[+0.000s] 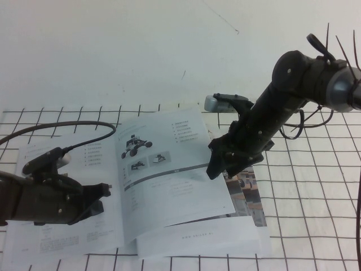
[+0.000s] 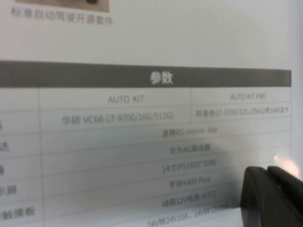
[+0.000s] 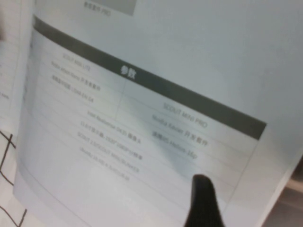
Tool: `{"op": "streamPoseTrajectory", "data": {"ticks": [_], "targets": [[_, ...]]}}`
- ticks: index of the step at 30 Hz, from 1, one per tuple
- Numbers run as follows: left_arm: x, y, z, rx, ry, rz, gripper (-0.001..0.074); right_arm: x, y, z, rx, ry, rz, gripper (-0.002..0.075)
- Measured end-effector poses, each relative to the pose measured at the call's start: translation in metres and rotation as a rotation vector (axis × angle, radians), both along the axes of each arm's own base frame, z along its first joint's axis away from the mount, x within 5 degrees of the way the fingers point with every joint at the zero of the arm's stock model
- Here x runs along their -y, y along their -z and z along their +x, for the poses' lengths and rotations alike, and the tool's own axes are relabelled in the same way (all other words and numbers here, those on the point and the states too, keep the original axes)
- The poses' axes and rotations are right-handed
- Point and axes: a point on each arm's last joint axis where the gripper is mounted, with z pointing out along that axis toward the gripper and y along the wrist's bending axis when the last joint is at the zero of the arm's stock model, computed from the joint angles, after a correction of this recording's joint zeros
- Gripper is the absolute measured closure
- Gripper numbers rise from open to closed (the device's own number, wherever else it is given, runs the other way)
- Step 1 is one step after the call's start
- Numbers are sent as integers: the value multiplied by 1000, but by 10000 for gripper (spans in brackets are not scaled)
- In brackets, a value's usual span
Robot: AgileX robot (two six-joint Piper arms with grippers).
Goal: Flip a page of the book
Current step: Open the closed book
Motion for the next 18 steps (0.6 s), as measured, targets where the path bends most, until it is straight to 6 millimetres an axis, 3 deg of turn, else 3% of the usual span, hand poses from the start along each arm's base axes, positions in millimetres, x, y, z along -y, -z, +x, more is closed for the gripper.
{"op": "streamPoseTrajectory", "data": {"ticks": [6, 18], "targets": [[1, 0, 0, -2, 0, -7, 737, -2, -13, 4, 29, 2, 13, 277], [1, 0, 0, -2, 0, -7, 737, -5, -18, 4, 14, 14, 51, 277]]}}
